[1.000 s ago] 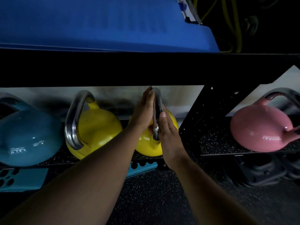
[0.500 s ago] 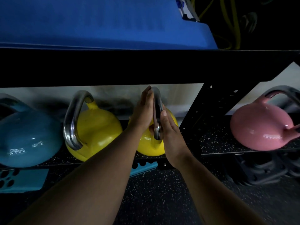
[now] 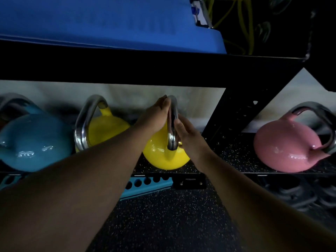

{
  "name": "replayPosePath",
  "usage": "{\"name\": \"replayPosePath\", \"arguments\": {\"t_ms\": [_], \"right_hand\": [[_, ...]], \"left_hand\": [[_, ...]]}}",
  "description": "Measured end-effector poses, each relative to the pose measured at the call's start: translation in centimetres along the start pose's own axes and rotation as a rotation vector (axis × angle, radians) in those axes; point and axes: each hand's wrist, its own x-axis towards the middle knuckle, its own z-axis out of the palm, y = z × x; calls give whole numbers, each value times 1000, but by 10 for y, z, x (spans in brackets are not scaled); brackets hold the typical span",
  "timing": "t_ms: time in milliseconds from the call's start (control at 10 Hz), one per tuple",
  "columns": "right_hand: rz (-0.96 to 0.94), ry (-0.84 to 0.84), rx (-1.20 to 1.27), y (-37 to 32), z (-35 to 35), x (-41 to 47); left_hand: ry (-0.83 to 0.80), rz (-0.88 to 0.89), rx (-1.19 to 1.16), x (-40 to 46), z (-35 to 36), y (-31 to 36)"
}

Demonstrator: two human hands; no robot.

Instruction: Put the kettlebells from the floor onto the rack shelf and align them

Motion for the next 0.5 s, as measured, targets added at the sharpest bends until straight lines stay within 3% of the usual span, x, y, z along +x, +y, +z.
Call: {"name": "replayPosePath", "arguments": {"t_ms": [200, 300, 400, 500], "right_hand": [[-94, 124, -524, -21, -40, -12], [-163, 118, -627, -29, -58, -27], [-280, 99, -724, -55, -87, -59], [-325, 121, -755, -68, -104, -78]], "left_hand": [[96, 137, 484, -29, -26, 25], [124, 206, 647, -51, -34, 41], [116, 390, 813, -83, -46, 72], [0, 402, 771, -103, -52, 86]]}}
